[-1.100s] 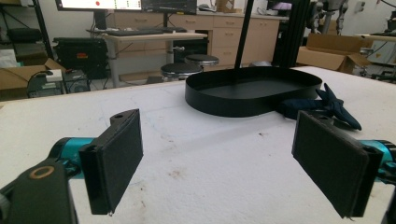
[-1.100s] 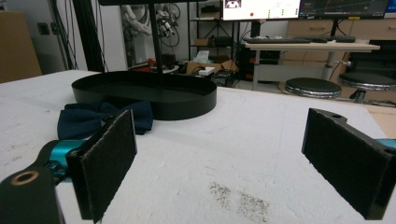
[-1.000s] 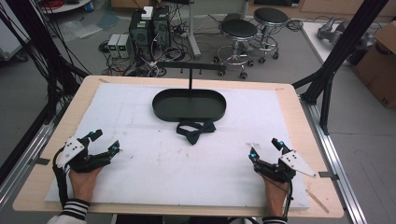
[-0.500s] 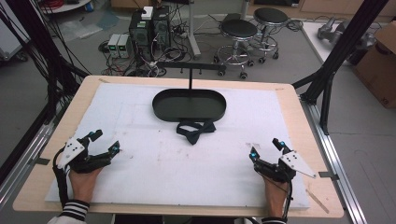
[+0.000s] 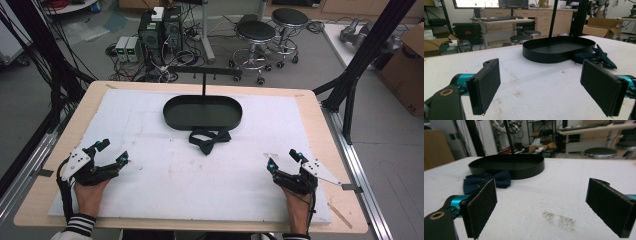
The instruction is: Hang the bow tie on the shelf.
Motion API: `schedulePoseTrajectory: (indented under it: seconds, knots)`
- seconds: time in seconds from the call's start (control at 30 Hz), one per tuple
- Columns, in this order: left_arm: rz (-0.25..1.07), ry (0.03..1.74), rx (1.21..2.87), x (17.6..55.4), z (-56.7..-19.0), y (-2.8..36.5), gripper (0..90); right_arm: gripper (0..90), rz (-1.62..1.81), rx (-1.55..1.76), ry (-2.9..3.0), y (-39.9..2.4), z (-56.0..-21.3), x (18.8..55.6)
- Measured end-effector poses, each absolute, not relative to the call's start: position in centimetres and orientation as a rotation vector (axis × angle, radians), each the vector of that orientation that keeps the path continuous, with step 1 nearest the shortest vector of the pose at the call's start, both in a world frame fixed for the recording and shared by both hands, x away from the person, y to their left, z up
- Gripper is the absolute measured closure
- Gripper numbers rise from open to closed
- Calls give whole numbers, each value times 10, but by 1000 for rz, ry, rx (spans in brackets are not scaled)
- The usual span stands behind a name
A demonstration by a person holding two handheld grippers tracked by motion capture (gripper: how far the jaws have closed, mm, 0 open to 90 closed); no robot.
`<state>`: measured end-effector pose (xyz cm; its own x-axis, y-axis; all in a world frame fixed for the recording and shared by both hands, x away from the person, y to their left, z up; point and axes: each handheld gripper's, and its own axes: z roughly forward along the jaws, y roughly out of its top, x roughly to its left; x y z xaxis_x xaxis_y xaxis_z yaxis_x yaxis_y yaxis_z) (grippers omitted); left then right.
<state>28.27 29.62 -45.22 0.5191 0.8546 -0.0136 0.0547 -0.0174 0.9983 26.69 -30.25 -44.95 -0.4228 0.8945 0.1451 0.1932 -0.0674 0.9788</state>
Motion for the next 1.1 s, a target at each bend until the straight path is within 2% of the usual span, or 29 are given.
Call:
schedulePoseTrajectory:
  seconds: [0.5,0.67,1.1]
  knots:
    - [773,837,1462,283,-452,296,176,92,1542,1126,1780,-287,-425,284]
    - [774,838,1462,283,-452,296,176,92,1511,1065,1866,-273,-404,302]
    - [774,839,1461,283,-452,296,176,92,1436,1044,2016,-252,-388,339]
